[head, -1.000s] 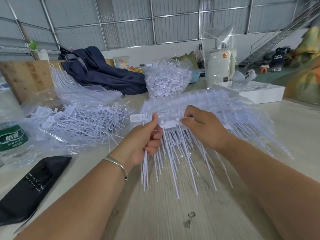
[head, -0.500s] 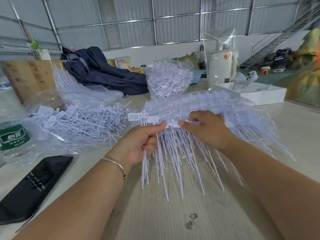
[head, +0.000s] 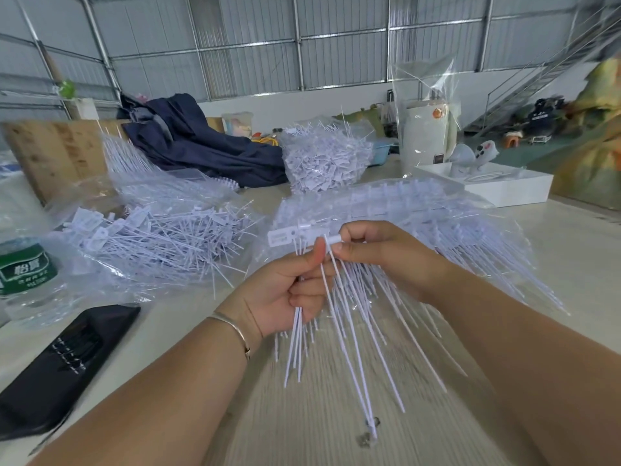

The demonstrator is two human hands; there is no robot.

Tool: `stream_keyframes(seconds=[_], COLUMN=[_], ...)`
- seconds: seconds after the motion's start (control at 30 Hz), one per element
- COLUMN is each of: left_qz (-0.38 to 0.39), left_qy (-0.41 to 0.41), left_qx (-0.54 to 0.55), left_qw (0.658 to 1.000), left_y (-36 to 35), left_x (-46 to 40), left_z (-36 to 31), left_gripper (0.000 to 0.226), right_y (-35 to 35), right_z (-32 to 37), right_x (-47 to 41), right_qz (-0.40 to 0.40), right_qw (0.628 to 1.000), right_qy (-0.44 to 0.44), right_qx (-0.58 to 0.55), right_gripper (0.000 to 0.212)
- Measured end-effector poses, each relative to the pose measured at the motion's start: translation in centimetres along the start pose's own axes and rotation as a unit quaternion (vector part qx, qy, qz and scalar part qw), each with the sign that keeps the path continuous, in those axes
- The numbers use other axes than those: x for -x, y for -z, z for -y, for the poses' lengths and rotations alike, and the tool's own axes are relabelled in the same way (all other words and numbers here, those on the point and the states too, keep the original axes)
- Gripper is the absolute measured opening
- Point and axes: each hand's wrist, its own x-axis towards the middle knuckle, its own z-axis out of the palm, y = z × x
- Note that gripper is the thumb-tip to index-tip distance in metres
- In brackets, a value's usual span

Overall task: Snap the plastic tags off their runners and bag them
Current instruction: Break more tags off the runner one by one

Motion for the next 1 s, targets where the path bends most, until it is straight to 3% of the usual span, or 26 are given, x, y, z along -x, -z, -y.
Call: stream_keyframes(seconds=[0.1, 0.2, 0.3, 0.37, 0.43, 0.57, 0.77, 1.0], left_qz=[0.000, -0.035, -0.112, -0.180, -0.234, -0.267, -0.281, -0.288], left_qy=[-0.006, -0.028, -0.050, -0.047, -0.023, -0.005, -0.018, -0.021], left_qx=[-0.010, -0.006, -0.023, -0.079, -0.145, -0.176, -0.201, -0.217], left_qw=[1.000, 0.999, 0.992, 0.979, 0.961, 0.948, 0.938, 0.933], left_y=[0.0, -0.1, -0.1, 0.1, 0.3, 0.6, 1.0, 0.9], left_x=[-0.2, -0.5, -0.7, -0.9, -1.2, -1.5, -1.5, -1.6], left_z=[-0.2, -0.7, -0.8, -0.6, -0.2, 0.4, 0.3, 0.3], left_gripper=[0.055, 0.027, 0.017, 0.016, 0.019, 0.018, 0.023, 0.027], right_y=[0.2, 0.2, 0.9, 1.3, 1.4, 1.0, 1.3, 1.5], right_z=[-0.1, -0.2, -0.8, -1.0, -1.2, -1.8, -2.4, -2.3], right_x=[-0.1, -0.4, -0.5, -0.6, -0.6, -0.7, -0.8, -0.8], right_qz=[-0.033, -0.151, -0.254, -0.291, -0.292, -0.238, -0.217, -0.198], right_qw=[0.999, 0.985, 0.950, 0.910, 0.889, 0.903, 0.940, 0.964], right_qy=[0.018, 0.066, 0.097, 0.096, 0.075, 0.016, -0.008, 0.004], right_qx=[0.008, 0.039, 0.154, 0.277, 0.345, 0.356, 0.264, 0.178], right_gripper=[0.037, 0.040, 0.046, 0.039, 0.025, 0.012, 0.003, 0.010])
